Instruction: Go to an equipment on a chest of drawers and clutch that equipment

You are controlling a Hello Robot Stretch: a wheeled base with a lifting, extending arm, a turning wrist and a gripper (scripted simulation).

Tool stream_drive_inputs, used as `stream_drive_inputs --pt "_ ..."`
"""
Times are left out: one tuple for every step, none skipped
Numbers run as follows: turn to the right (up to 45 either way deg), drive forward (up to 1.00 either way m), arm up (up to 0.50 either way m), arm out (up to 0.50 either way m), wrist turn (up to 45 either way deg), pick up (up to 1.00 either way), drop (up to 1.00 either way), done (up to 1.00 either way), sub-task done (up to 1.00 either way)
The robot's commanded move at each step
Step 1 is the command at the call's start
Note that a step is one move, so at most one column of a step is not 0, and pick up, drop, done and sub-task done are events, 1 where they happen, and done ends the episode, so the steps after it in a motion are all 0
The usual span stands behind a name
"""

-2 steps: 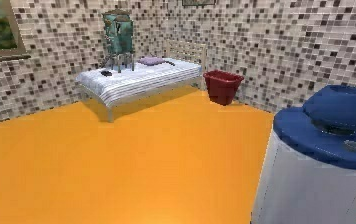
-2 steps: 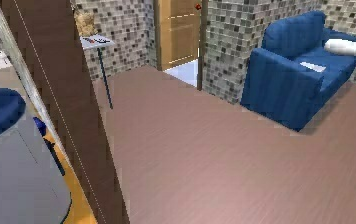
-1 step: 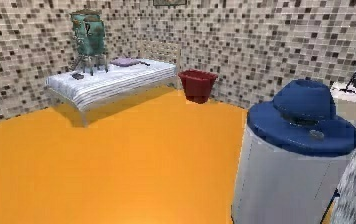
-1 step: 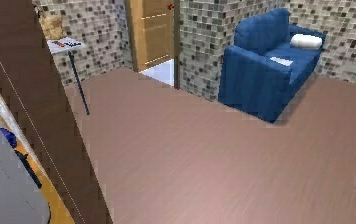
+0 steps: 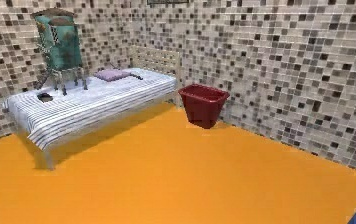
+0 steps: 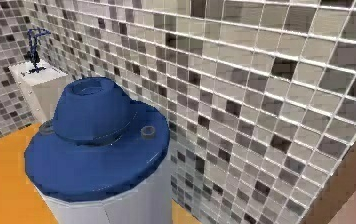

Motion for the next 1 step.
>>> stream_drive_inputs --pt "-18.0 0.0 0.0 0.0 0.0 0.0 0.0 0.0 0.0"
